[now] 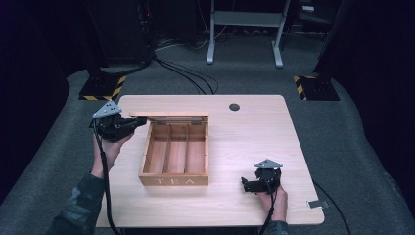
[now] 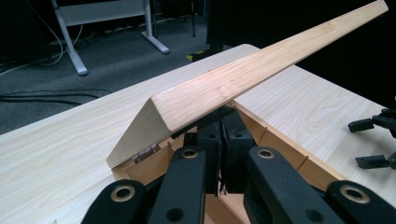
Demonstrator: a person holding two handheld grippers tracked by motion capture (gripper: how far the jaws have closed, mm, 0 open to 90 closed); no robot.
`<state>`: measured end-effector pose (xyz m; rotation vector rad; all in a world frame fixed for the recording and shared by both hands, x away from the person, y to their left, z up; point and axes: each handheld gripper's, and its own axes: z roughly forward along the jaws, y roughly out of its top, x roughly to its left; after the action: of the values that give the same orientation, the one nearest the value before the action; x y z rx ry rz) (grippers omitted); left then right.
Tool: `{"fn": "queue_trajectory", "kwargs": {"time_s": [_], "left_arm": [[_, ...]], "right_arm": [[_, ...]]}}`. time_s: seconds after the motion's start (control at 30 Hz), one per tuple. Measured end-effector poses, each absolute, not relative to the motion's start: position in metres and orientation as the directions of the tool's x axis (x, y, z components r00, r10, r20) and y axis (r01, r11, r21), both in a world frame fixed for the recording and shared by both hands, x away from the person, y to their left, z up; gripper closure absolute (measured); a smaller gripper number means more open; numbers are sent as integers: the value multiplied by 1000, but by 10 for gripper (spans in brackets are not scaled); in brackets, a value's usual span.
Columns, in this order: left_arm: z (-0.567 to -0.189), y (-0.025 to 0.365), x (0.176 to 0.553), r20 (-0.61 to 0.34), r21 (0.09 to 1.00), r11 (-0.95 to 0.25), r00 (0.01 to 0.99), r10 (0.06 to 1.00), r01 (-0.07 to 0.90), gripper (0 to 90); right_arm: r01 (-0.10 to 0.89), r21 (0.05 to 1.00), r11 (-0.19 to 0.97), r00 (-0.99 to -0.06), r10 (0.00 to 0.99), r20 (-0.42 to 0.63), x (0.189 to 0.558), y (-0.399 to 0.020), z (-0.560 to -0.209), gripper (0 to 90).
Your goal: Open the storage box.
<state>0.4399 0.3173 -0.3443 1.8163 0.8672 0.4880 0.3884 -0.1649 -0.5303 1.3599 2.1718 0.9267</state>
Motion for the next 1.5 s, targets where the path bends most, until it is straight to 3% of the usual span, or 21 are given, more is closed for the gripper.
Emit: {"fn": "queue_trajectory", "kwargs": {"time_s": [1.5], "left_arm": [[-344,317,439,-68,918,-211,656,752,337,879]], "right_arm": [[623,721,304,-439,898,1,389,-165,-530,3]]}}
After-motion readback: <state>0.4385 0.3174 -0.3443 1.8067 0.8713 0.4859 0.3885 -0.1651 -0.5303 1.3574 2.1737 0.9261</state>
